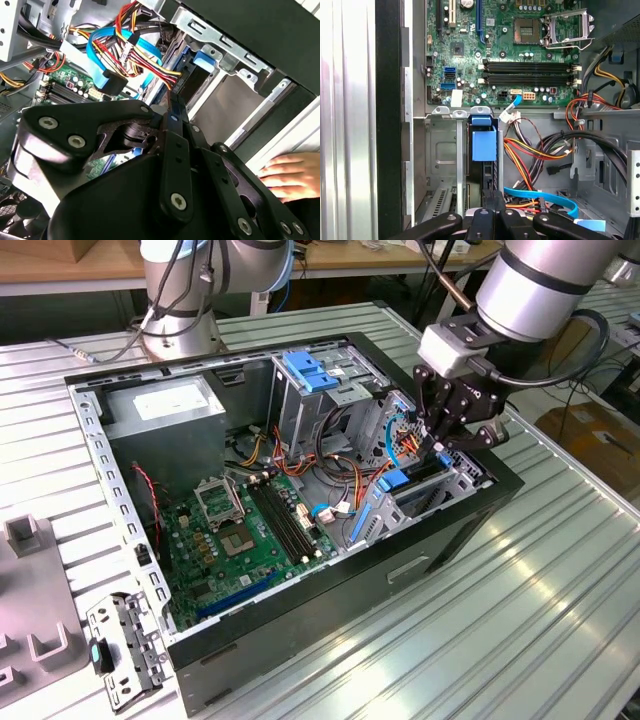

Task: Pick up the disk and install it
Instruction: 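Insert the second disk wire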

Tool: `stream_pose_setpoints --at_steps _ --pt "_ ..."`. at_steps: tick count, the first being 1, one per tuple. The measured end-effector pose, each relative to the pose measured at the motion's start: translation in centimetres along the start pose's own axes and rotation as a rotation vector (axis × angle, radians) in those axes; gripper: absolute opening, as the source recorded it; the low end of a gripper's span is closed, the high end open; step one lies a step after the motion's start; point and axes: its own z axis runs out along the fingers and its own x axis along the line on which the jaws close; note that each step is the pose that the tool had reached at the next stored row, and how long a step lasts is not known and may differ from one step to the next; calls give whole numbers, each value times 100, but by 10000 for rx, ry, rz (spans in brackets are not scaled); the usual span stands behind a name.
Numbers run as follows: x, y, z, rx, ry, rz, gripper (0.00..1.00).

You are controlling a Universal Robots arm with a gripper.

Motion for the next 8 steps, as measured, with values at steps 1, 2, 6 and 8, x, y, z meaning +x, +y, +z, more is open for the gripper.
stream_pose_setpoints --at_steps 1,2,6,8 --pt "0 1 -3 0 -10 1 11" --pt "-1 0 -16 0 -16 1 11" --pt "-5 0 -163 -1 -27 2 11" --pt "-10 -1 -287 0 -26 2 11"
